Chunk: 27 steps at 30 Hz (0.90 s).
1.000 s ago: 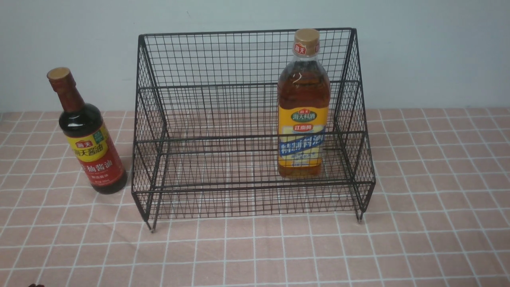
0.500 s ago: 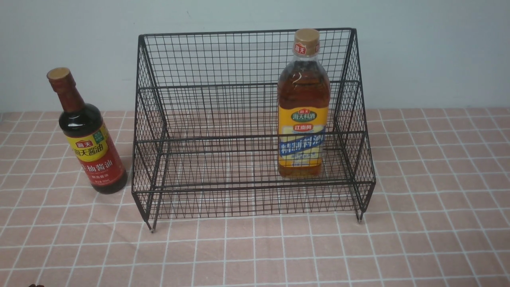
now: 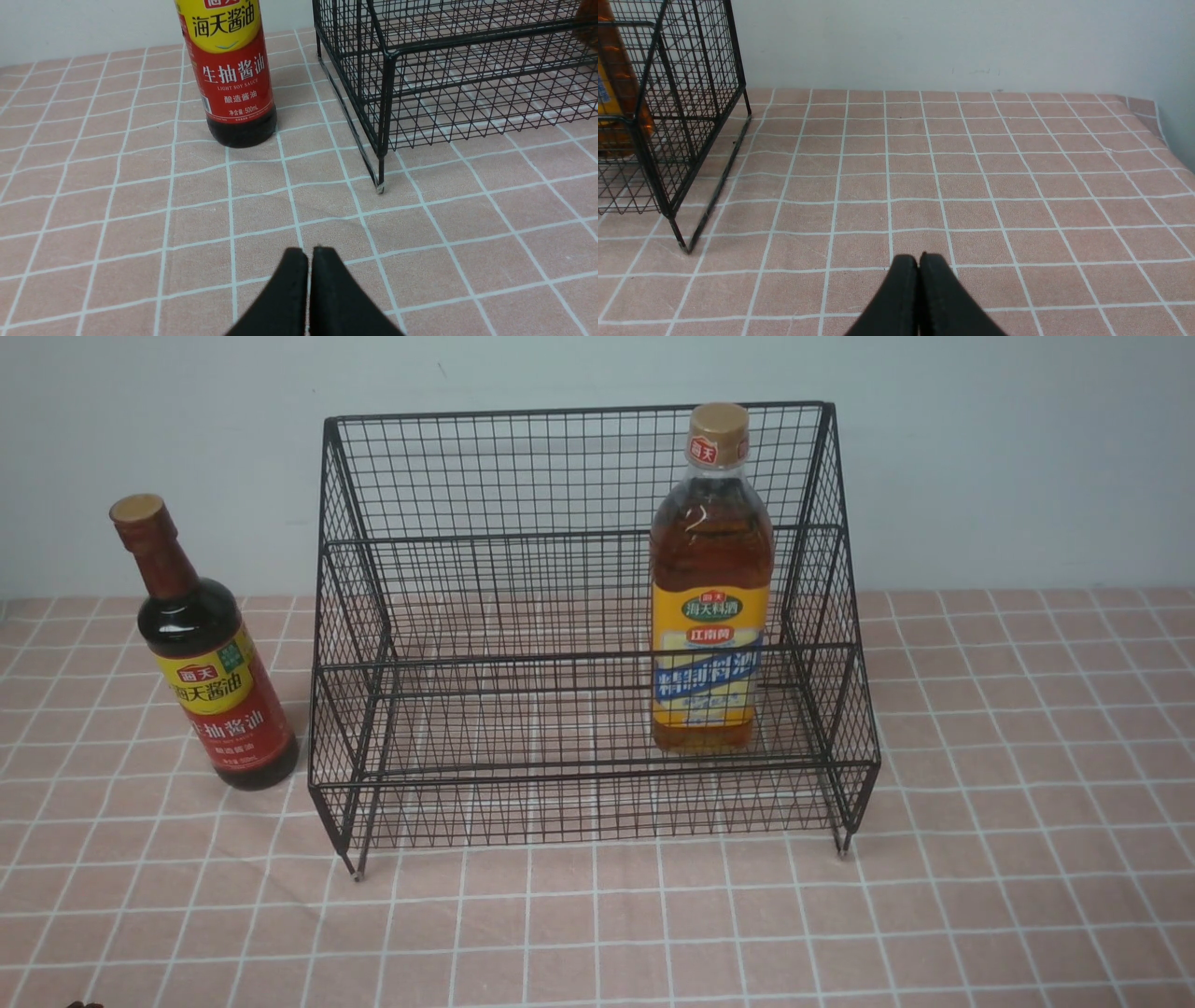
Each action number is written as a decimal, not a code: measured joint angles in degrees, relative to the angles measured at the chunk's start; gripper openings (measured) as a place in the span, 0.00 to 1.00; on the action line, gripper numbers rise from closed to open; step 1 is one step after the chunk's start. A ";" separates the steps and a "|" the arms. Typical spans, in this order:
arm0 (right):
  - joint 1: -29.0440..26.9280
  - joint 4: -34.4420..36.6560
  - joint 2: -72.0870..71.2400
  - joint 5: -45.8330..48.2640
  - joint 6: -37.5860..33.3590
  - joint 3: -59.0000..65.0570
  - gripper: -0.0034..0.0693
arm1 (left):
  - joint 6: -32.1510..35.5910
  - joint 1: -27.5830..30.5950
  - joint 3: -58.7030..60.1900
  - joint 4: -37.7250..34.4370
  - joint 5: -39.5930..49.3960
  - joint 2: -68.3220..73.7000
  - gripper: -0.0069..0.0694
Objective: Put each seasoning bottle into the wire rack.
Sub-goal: Use the left arm to grab the condiment bottle closest to it
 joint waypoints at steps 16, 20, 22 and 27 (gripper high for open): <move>0.00 0.00 0.00 0.00 0.00 0.00 0.03 | 0.00 0.00 0.00 0.05 0.00 0.00 0.08; 0.00 0.00 0.00 0.00 0.00 0.00 0.03 | -0.44 0.00 0.10 -1.21 -3.07 0.00 0.08; 0.00 0.00 0.00 0.00 0.00 0.00 0.03 | -0.75 0.00 0.13 -3.26 -7.22 0.00 0.08; 0.00 0.00 0.00 0.00 0.00 0.00 0.03 | -2.89 0.00 0.18 -11.03 -20.52 0.00 0.08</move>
